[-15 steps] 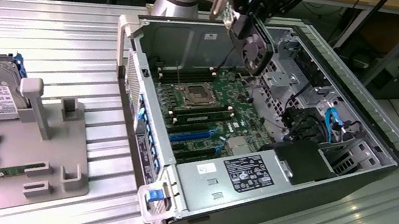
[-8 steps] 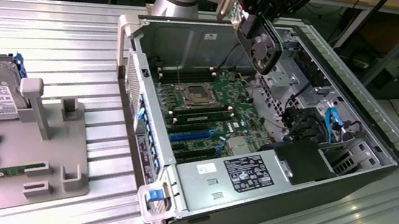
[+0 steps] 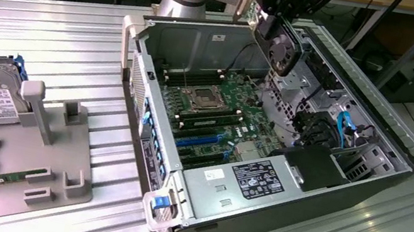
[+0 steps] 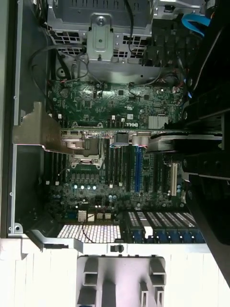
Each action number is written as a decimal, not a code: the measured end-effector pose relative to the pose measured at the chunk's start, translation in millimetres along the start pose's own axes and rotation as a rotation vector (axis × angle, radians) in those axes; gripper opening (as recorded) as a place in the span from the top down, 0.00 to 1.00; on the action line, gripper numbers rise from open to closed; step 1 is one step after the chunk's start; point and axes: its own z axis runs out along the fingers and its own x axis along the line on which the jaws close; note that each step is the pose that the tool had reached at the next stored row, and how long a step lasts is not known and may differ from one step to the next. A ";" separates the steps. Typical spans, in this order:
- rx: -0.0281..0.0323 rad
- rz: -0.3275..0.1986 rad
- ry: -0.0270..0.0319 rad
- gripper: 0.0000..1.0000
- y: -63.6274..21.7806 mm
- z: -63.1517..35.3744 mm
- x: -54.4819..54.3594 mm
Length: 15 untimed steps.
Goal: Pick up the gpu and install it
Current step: 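Pick up the gpu and move the gpu toward the slot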
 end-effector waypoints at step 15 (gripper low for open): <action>0.0002 0.000 0.0000 0.73 -0.2 0.5 -19.8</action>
